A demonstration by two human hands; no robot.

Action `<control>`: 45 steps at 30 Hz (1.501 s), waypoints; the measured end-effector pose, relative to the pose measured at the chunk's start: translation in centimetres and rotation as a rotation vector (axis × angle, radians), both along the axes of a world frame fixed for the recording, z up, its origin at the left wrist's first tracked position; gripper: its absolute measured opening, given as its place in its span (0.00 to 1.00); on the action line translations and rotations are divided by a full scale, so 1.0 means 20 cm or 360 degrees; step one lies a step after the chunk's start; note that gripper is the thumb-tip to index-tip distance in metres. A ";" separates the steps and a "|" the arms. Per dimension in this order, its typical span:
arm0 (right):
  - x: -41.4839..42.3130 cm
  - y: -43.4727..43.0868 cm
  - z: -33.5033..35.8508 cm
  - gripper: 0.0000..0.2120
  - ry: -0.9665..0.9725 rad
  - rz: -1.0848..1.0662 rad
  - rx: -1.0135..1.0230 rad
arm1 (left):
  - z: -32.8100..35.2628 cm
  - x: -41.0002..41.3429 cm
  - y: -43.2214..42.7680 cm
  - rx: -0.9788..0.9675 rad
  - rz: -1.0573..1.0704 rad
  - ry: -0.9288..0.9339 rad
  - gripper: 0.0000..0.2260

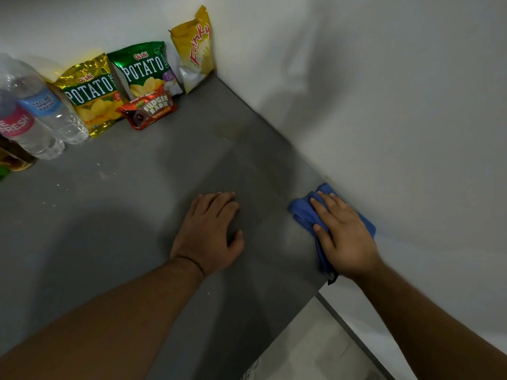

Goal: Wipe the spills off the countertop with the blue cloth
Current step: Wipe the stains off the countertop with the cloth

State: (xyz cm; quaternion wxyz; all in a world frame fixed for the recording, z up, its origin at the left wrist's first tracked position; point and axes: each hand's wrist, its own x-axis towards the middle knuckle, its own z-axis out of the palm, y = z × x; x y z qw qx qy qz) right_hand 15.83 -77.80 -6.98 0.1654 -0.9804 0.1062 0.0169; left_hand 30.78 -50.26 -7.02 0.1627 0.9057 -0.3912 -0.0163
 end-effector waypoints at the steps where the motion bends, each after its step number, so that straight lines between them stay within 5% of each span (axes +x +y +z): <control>1: 0.03 -0.01 0.00 0.28 0.0004 -0.0020 -0.0004 | 0.00 0.00 0.00 0.0001 -0.0005 -0.0006 0.23; 12: 0.12 0.07 0.00 0.28 0.0040 0.0260 0.0020 | 0.01 0.00 0.01 -0.0014 -0.0005 0.0036 0.24; 21: 0.35 0.15 -0.02 0.29 0.0164 -0.0239 -0.0165 | 0.00 0.01 0.01 0.0018 -0.0004 0.0050 0.25; 29: 0.15 0.29 -0.04 0.29 0.0233 0.0015 -0.0150 | -0.03 0.02 0.01 -0.0049 -0.0007 0.0051 0.26; 37: 0.46 0.32 -0.04 0.29 0.0215 -0.0426 -0.0192 | -0.04 0.02 0.01 -0.0137 0.0001 0.0070 0.23; 45: 0.24 0.38 -0.06 0.29 0.0215 0.0178 -0.0218 | -0.03 0.02 0.04 -0.0261 0.0141 0.0187 0.25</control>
